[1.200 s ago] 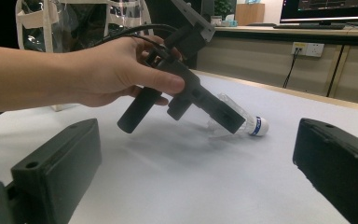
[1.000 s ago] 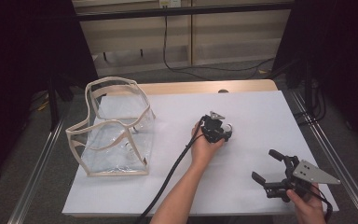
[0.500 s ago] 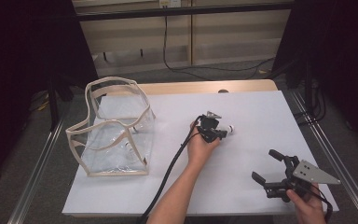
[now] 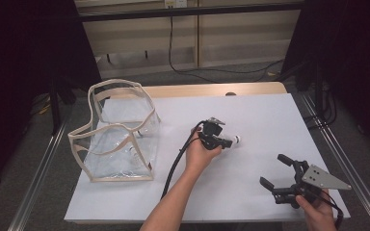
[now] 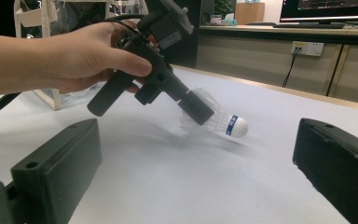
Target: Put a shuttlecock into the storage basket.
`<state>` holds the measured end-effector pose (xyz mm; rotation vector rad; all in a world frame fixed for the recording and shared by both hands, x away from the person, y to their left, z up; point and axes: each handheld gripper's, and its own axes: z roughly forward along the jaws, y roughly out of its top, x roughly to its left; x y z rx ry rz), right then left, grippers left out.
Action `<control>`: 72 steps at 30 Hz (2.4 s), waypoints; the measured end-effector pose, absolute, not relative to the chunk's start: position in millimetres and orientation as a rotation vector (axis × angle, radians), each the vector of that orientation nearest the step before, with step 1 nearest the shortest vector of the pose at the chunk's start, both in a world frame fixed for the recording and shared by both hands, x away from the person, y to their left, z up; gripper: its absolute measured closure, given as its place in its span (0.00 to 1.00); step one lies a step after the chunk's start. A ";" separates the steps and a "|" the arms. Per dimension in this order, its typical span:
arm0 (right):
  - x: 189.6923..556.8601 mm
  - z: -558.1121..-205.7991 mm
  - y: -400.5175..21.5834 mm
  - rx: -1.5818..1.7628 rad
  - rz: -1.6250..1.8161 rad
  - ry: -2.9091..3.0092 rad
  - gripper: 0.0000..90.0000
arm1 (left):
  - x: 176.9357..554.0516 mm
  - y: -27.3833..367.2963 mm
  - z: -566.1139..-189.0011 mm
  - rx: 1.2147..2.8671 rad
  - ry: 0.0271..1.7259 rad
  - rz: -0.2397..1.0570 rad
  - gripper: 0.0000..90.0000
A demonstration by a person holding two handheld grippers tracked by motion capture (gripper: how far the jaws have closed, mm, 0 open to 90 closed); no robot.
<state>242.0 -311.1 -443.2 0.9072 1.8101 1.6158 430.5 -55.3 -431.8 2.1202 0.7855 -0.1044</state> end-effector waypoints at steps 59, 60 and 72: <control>242.2 -442.9 -309.5 0.897 1.615 1.810 0.01 | 417.8 11.0 -362.6 2.233 0.821 -0.141 0.99; 242.2 -443.0 -309.5 0.896 1.614 1.811 0.01 | 418.0 12.1 -361.2 2.239 0.819 -0.139 0.99; 242.6 -443.1 -308.5 0.895 1.612 1.816 0.01 | 417.6 21.3 -345.9 2.250 0.840 -0.142 0.99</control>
